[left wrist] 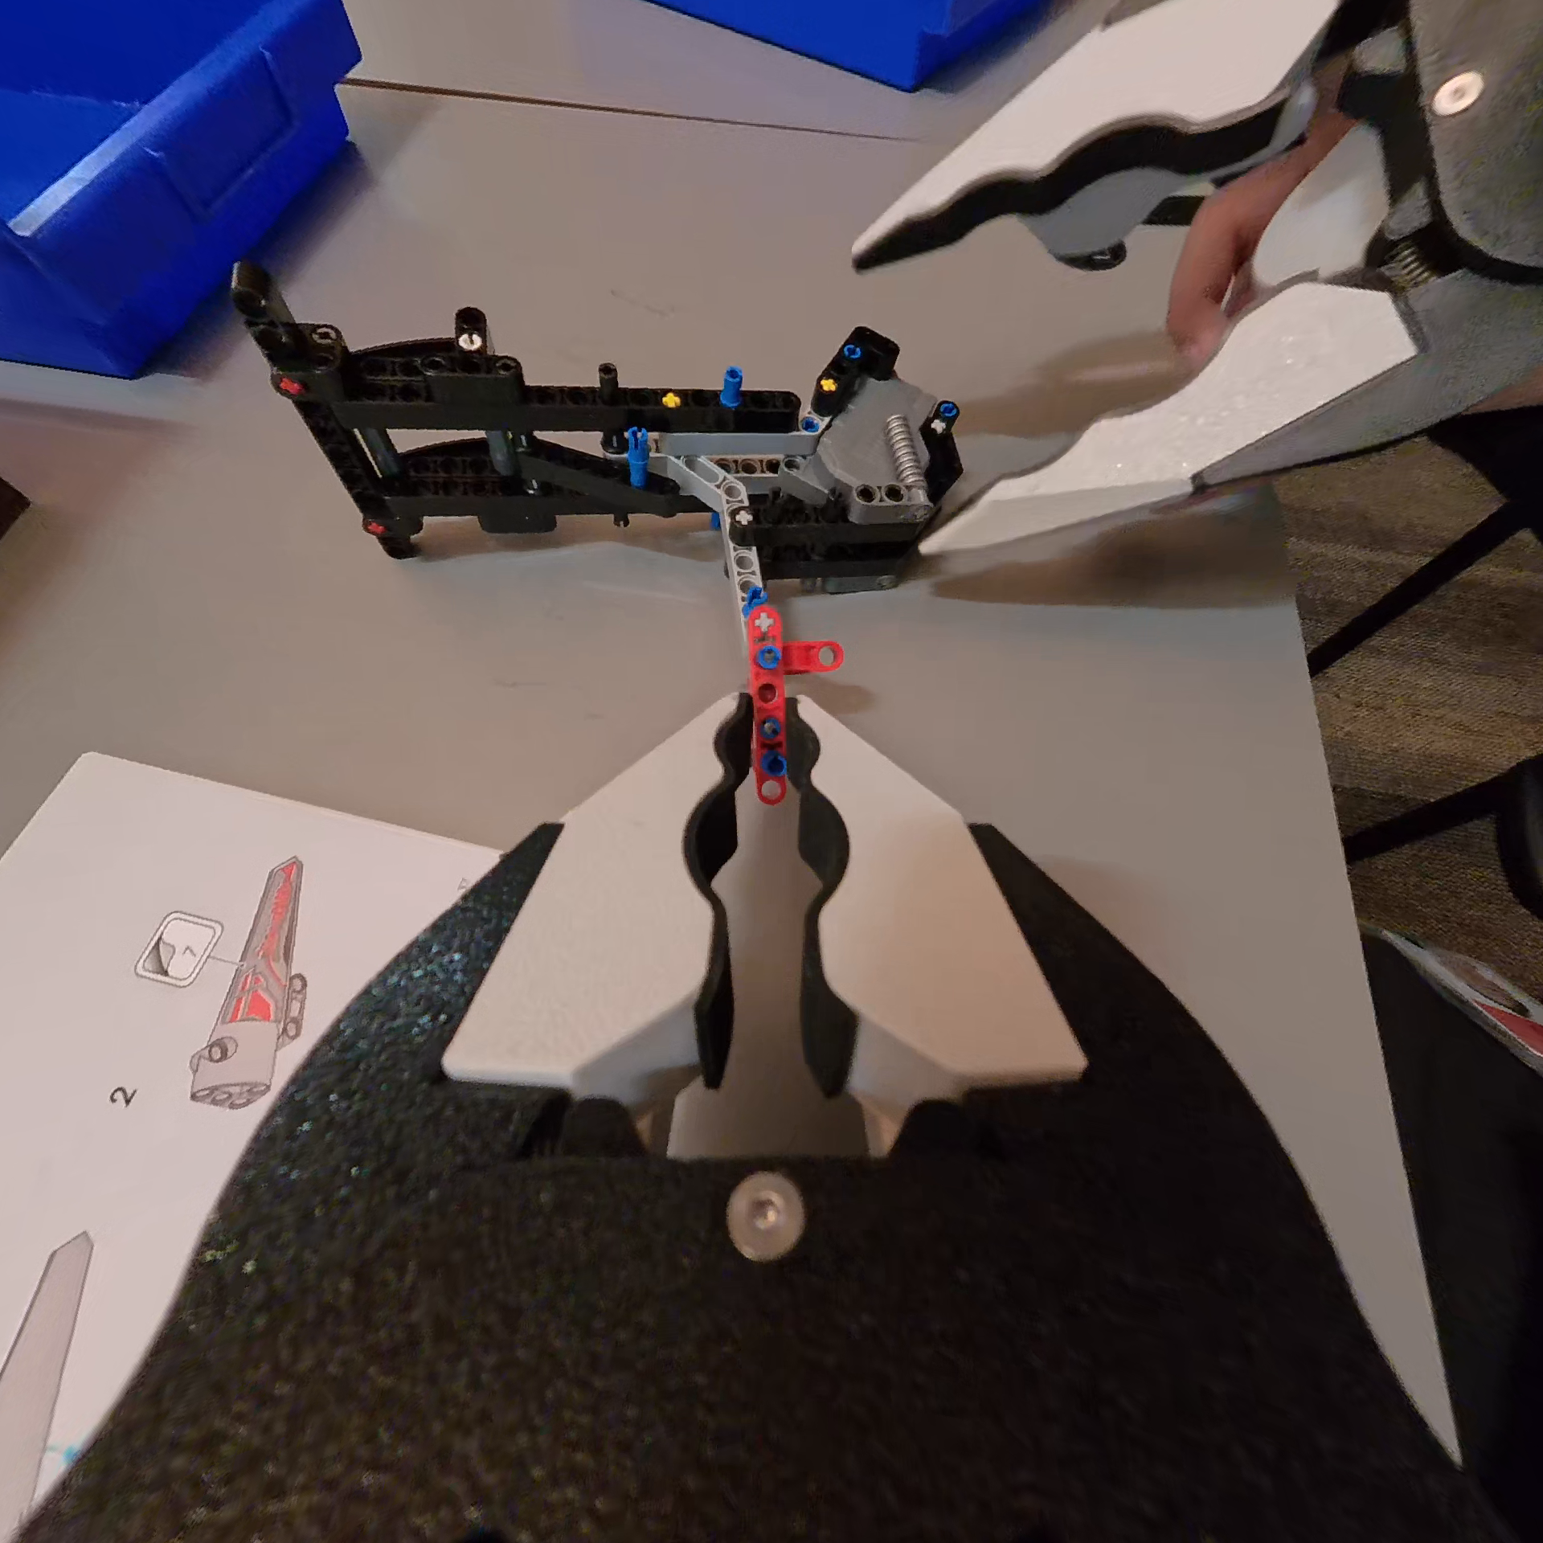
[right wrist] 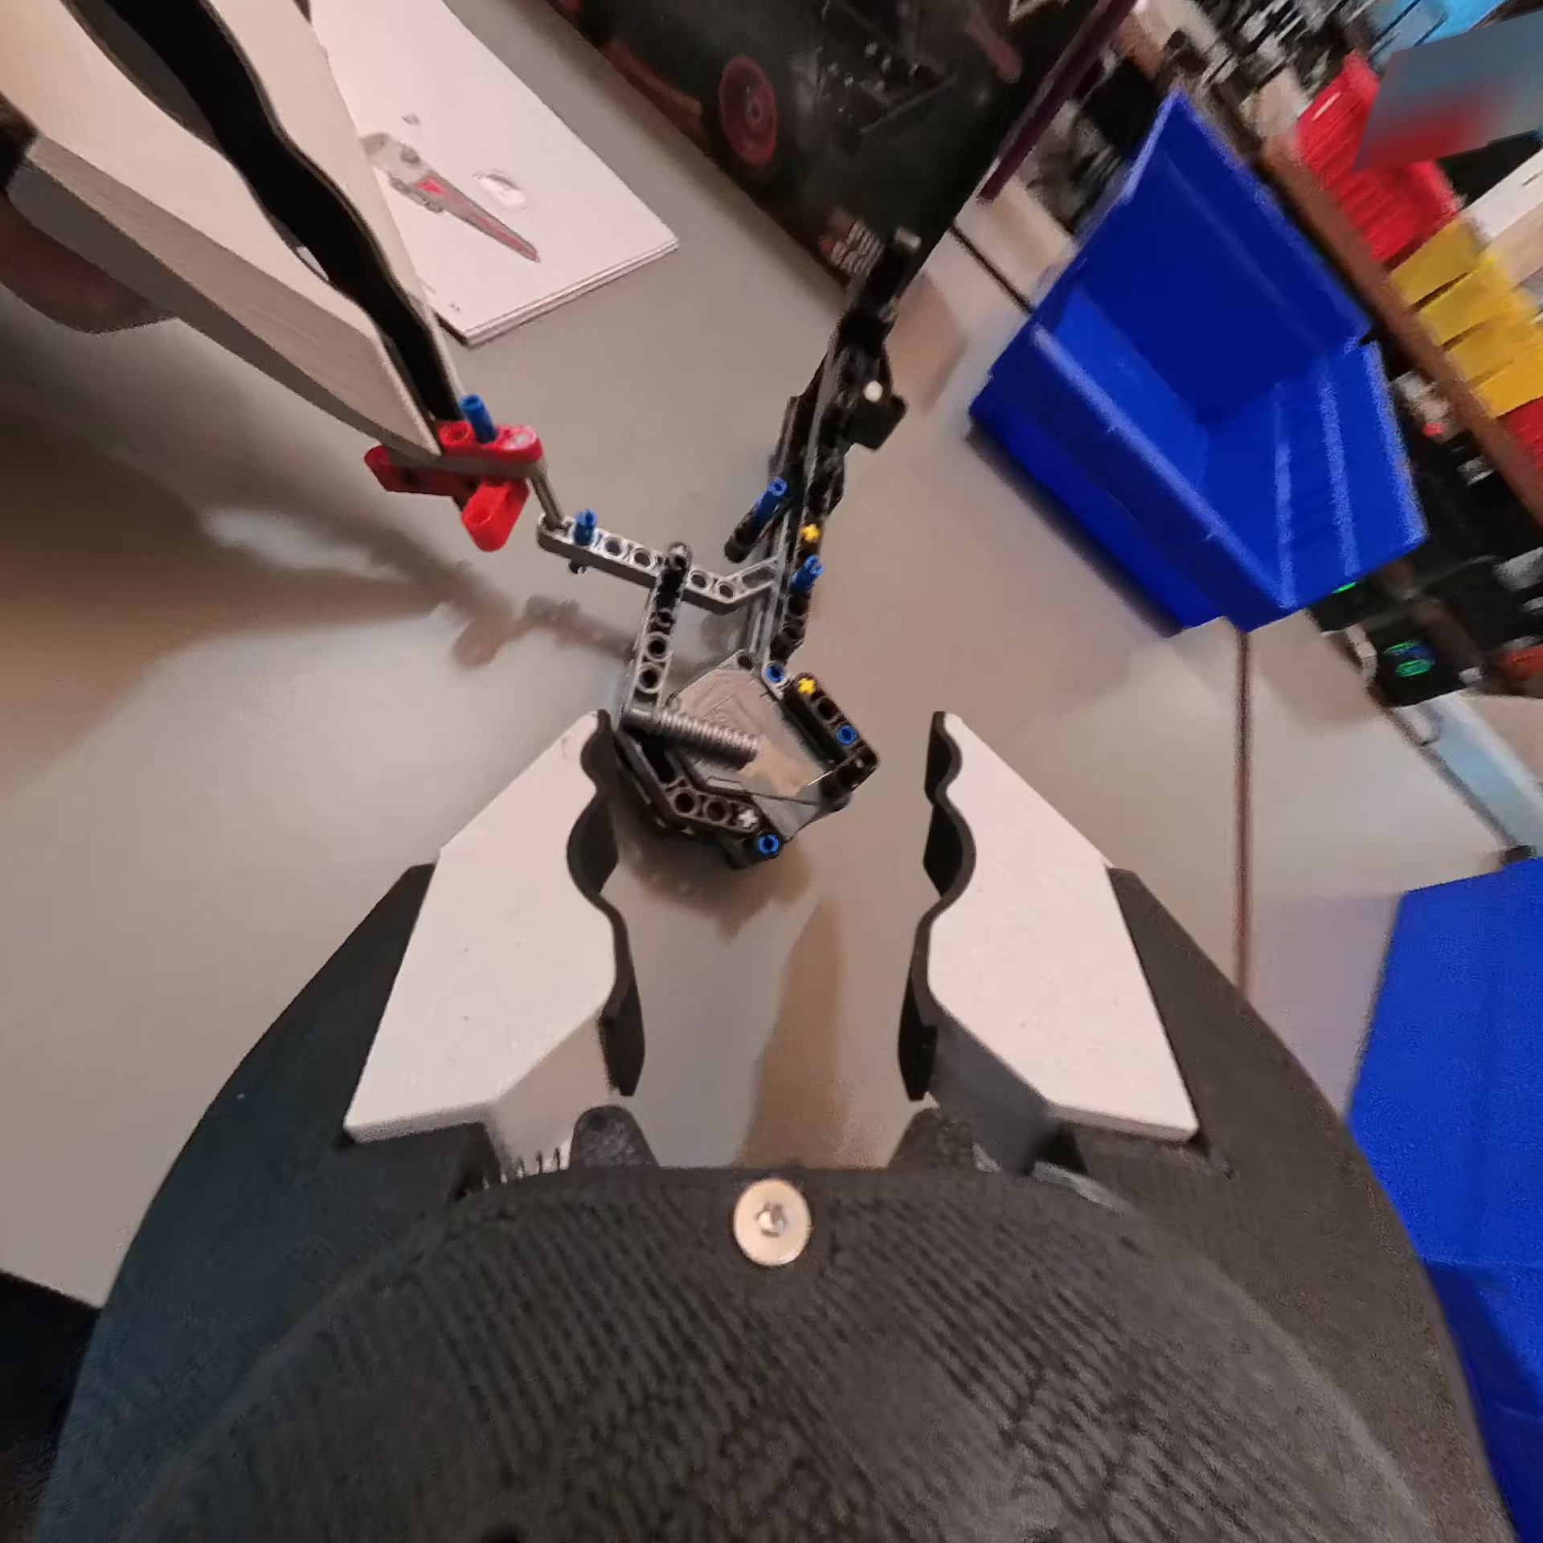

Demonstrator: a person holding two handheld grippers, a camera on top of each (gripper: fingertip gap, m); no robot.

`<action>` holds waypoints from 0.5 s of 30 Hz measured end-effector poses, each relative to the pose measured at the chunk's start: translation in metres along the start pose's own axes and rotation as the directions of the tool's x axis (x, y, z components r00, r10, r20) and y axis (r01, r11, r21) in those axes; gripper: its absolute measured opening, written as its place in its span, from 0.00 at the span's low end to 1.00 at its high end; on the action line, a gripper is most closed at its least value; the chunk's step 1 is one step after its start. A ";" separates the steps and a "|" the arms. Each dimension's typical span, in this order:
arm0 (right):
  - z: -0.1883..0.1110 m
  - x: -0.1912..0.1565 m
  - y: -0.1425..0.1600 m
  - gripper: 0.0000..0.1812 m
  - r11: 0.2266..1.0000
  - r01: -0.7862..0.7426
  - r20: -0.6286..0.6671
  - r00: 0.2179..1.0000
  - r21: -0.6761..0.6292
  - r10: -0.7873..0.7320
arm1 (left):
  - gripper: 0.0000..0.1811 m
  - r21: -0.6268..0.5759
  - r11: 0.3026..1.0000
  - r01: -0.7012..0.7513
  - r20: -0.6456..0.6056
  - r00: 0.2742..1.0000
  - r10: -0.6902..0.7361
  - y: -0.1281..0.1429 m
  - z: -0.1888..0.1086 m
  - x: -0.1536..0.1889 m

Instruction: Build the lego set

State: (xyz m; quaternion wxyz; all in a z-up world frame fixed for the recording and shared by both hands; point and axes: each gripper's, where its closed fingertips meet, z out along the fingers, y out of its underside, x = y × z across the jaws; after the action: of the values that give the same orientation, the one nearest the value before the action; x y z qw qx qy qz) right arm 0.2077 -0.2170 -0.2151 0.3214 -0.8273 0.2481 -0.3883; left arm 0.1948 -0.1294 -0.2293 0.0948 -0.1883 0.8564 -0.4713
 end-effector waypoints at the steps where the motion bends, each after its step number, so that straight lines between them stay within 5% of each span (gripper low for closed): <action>1: -0.003 0.002 -0.004 0.40 1.000 0.029 -0.021 0.999 0.008 -0.028 | 0.02 -0.002 1.000 -0.003 0.003 1.000 0.003 0.000 0.000 0.000; 15: -0.004 -0.060 -0.036 0.19 0.970 0.243 0.069 0.968 0.005 -0.243 | 0.02 -0.044 0.999 -0.007 0.033 0.999 0.008 0.006 0.002 -0.001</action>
State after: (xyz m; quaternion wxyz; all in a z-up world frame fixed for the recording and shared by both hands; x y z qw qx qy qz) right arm 0.1757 -0.1543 -0.2157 0.2782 -0.8650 0.1345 -0.3955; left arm 0.1951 -0.1279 -0.2352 0.1067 -0.1950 0.8655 -0.4489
